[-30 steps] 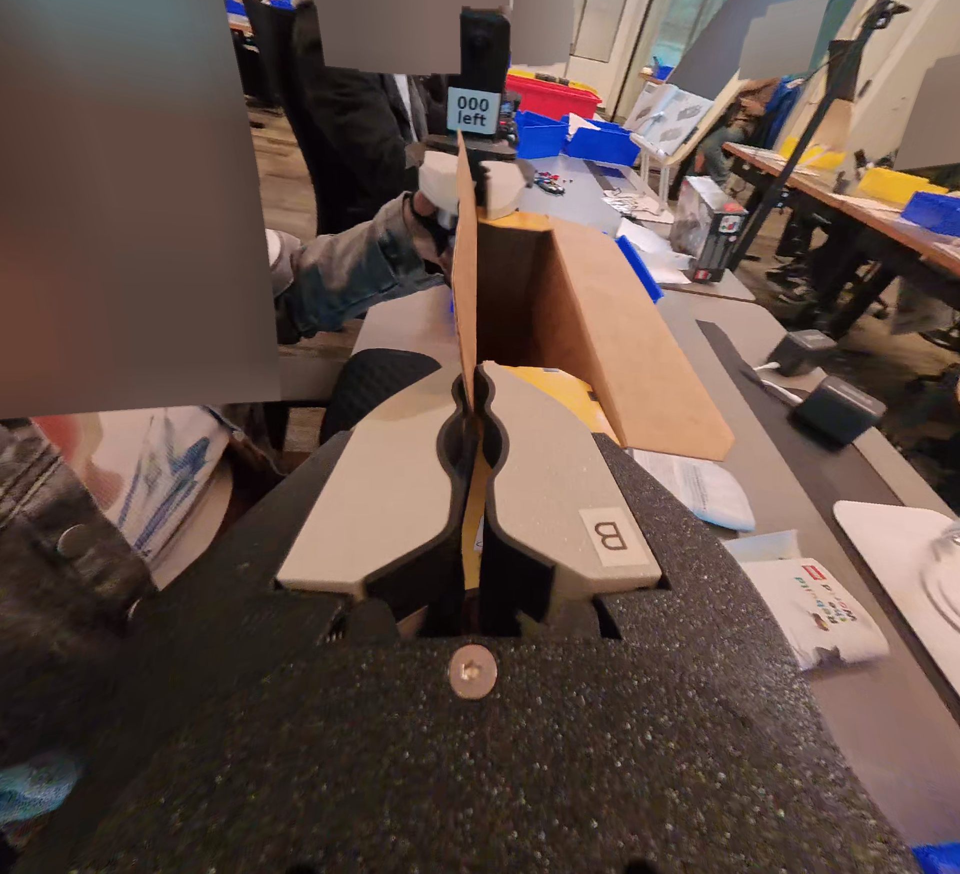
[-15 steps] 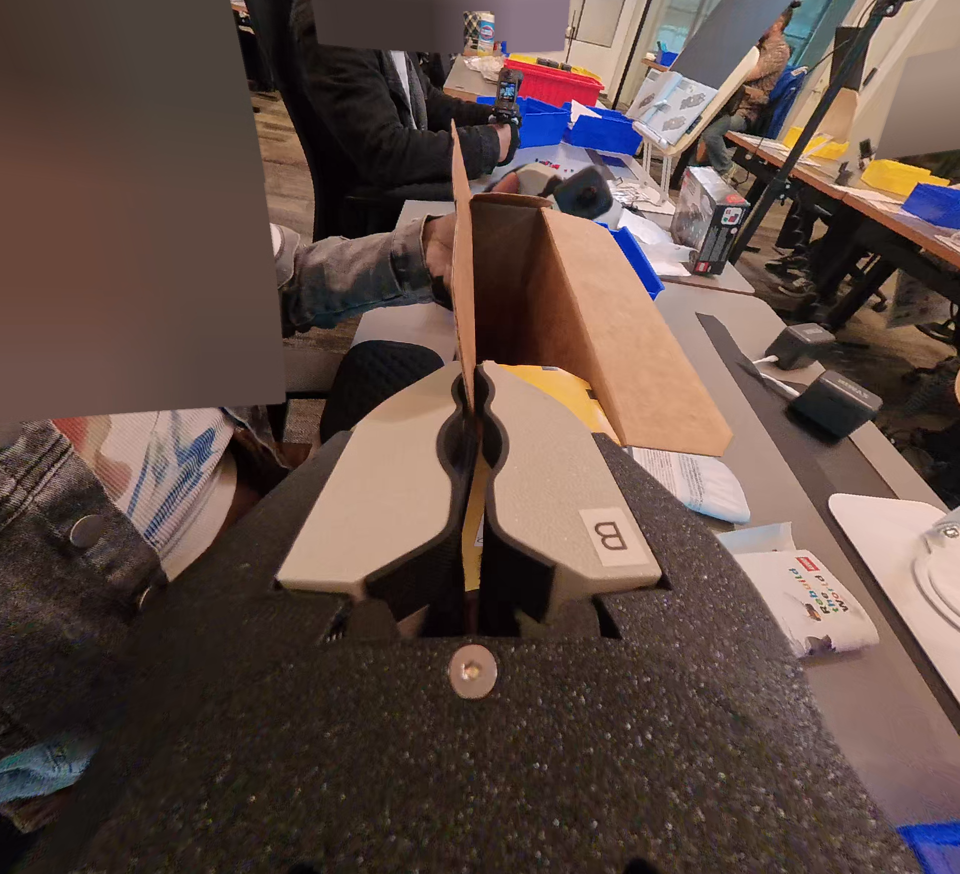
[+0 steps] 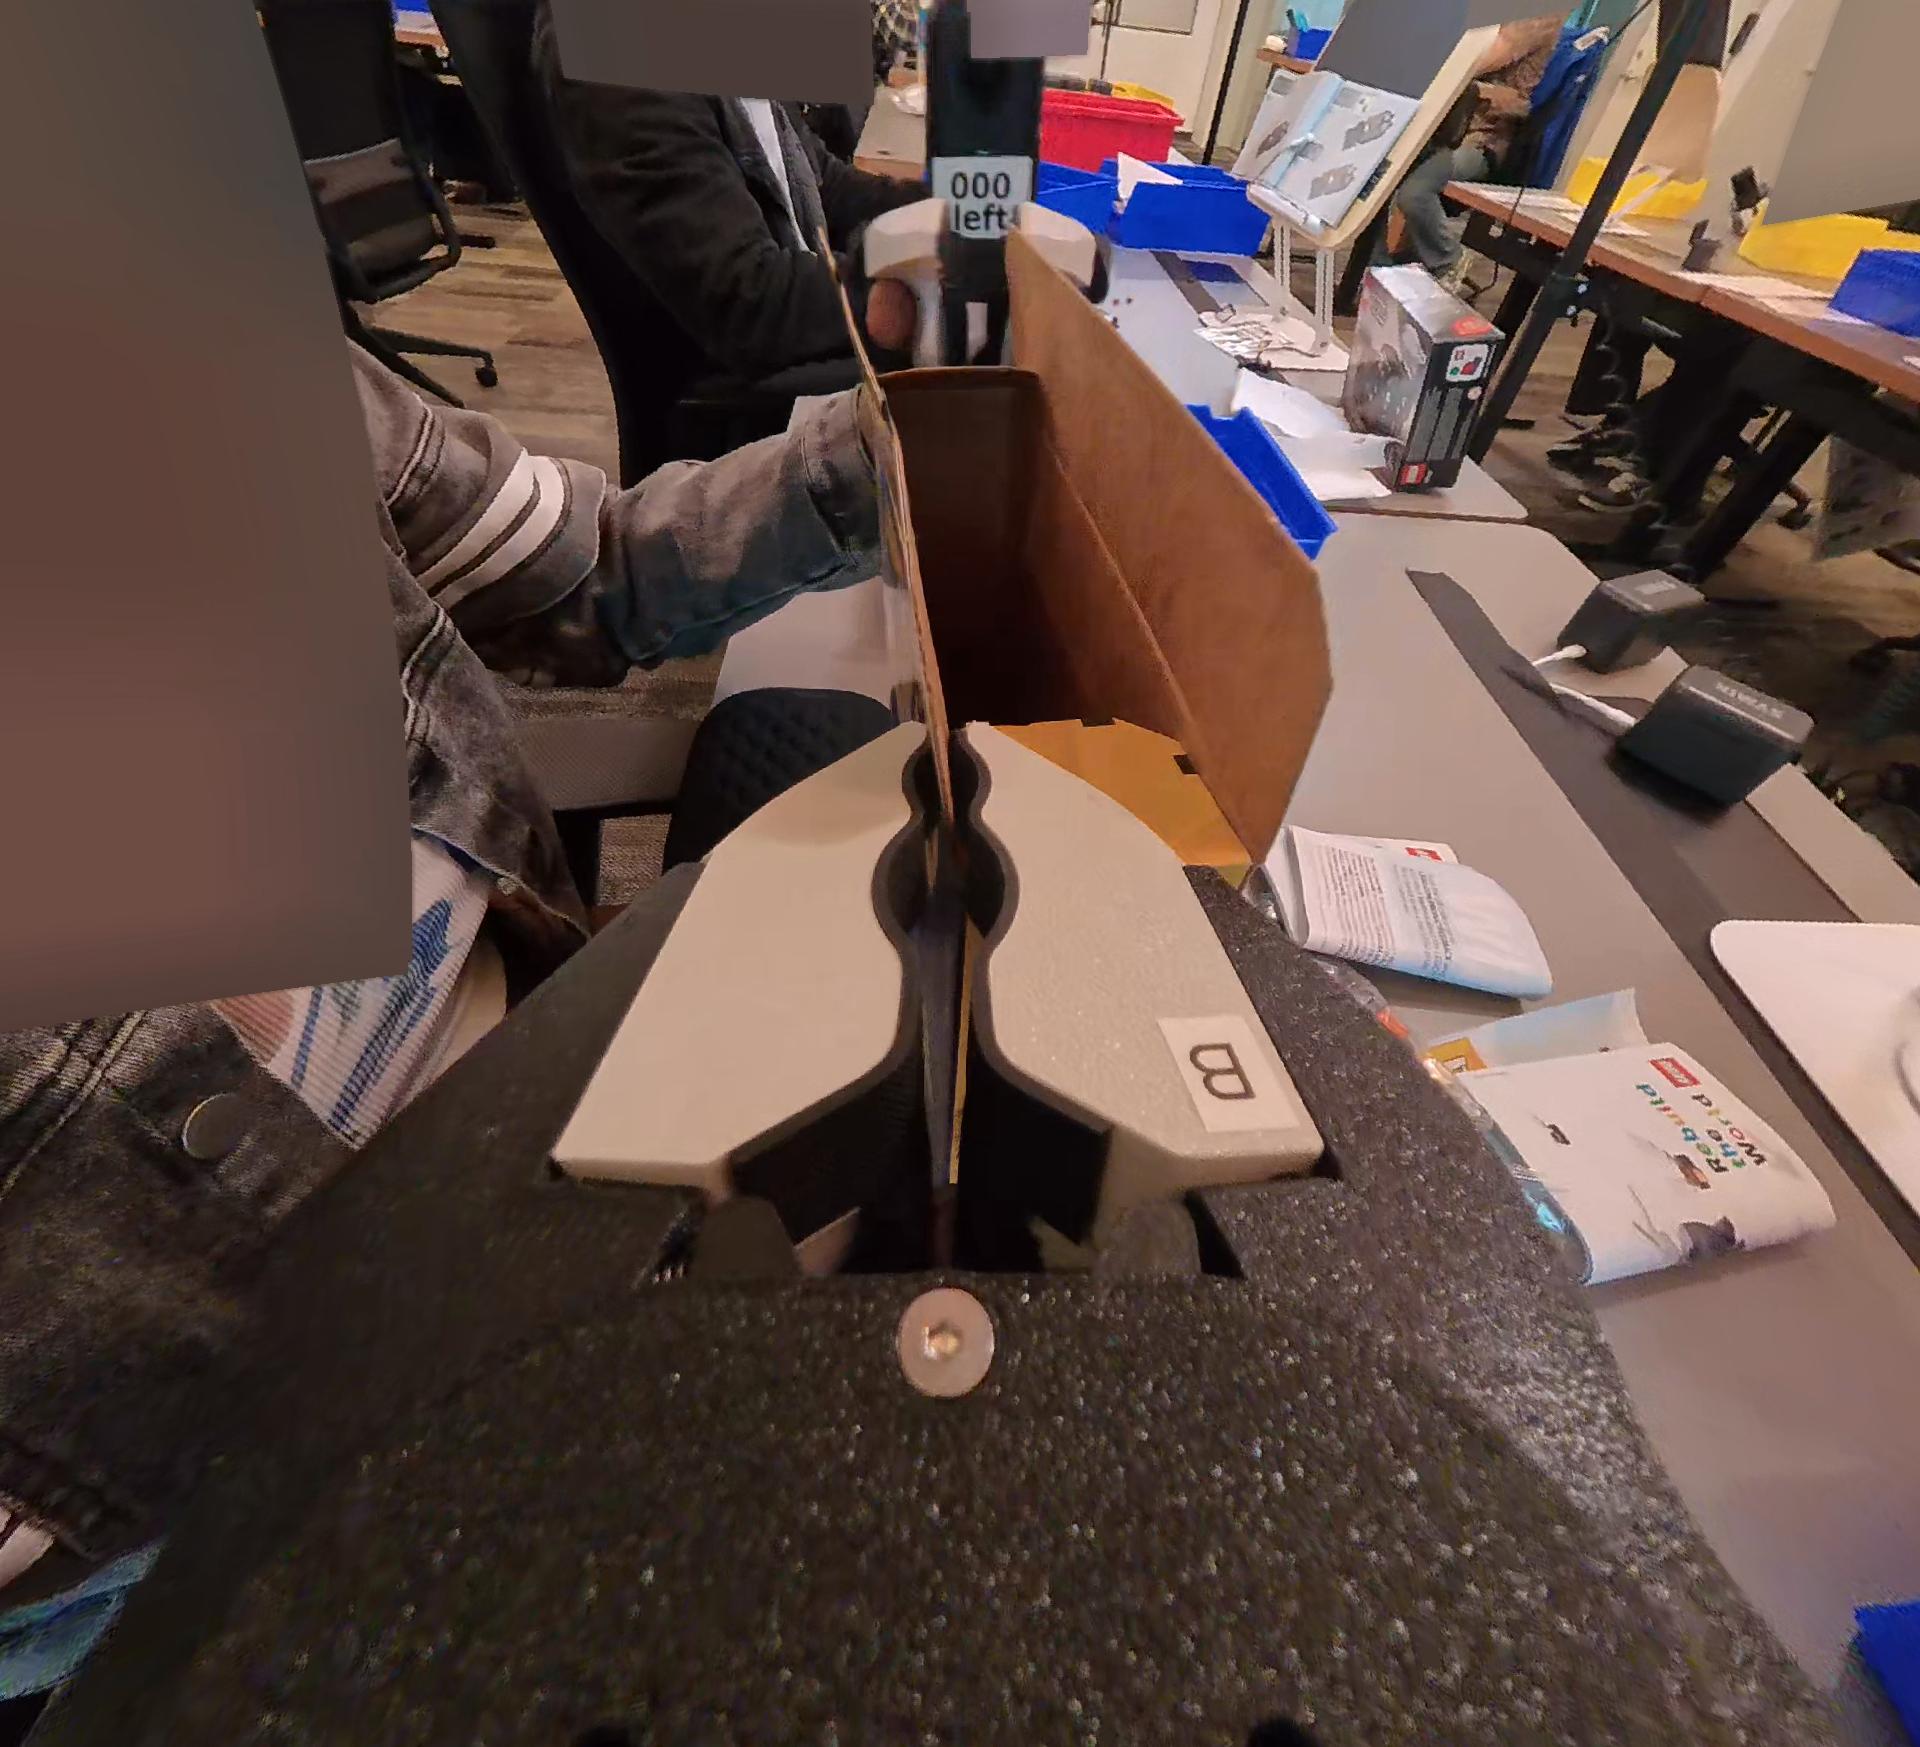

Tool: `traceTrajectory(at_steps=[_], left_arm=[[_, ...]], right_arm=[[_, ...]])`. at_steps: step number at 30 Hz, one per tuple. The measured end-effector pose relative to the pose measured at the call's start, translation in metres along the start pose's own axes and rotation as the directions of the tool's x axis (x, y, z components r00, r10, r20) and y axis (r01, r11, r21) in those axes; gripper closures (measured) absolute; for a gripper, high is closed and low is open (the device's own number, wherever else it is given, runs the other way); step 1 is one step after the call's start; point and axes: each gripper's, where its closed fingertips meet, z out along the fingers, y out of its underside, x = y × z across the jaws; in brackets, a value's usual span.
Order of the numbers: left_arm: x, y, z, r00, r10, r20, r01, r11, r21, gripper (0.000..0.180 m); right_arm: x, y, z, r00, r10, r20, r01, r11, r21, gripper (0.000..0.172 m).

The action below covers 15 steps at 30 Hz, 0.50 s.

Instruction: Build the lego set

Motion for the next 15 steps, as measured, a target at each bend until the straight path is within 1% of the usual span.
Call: traceTrajectory(at_steps=[2, 3, 4, 6, 8, 10, 11, 12, 13, 14, 15], left_arm=[[0.008, 0.003, 0.000, 0.992, 0.122, -0.033, -0.124, 0.992, -0.040, 0.153], [0.014, 0.005, -0.001, 0.980, 0.184, -0.070, -0.188, 0.981, -0.056, 0.146], [0.019, 0.007, -0.001, 0.967, 0.235, -0.099, -0.242, 0.967, -0.073, 0.142], [0.029, 0.011, 0.001, 0.930, 0.335, -0.153, -0.351, 0.931, -0.096, 0.142], [0.034, 0.013, 0.001, 0.889, 0.421, -0.180, -0.446, 0.885, -0.131, 0.141], [0.037, 0.014, 0.002, 0.856, 0.474, -0.207, -0.508, 0.846, -0.160, 0.139], [0.039, 0.015, 0.002, 0.850, 0.478, -0.220, -0.517, 0.838, -0.176, 0.137], [0.039, 0.014, 0.001, 0.844, 0.484, -0.230, -0.527, 0.829, -0.190, 0.131], [0.040, 0.016, -0.001, 0.842, 0.476, -0.255, -0.529, 0.822, -0.212, 0.106], [0.037, 0.020, -0.002, 0.854, 0.455, -0.253, -0.513, 0.816, -0.266, 0.091], [0.036, 0.022, -0.001, 0.859, 0.447, -0.251, -0.507, 0.813, -0.286, 0.085]], right_arm=[[0.000, 0.000, 0.000, 1.000, -0.004, -0.005, 0.004, 1.000, 0.001, 0.171], [0.000, 0.000, 0.000, 1.000, -0.009, -0.008, 0.009, 1.000, 0.005, 0.171], [0.000, 0.000, 0.000, 1.000, -0.013, -0.010, 0.013, 1.000, 0.011, 0.171], [-0.001, 0.000, 0.000, 1.000, -0.025, -0.009, 0.025, 1.000, 0.017, 0.171], [-0.002, 0.000, -0.001, 0.999, -0.034, -0.015, 0.034, 0.999, 0.013, 0.170], [-0.004, 0.001, -0.002, 0.999, -0.043, -0.016, 0.043, 0.999, 0.006, 0.170], [-0.005, 0.001, -0.002, 0.999, -0.045, -0.014, 0.045, 0.999, 0.004, 0.170], [-0.006, 0.001, -0.002, 0.999, -0.044, -0.011, 0.044, 0.999, 0.002, 0.170], [-0.005, 0.001, -0.003, 0.999, -0.042, -0.020, 0.042, 0.999, -0.001, 0.170], [-0.002, 0.001, -0.003, 0.999, -0.036, -0.038, 0.036, 0.999, 0.000, 0.171], [-0.001, 0.001, -0.002, 0.999, -0.031, -0.041, 0.031, 1.000, 0.003, 0.171]])
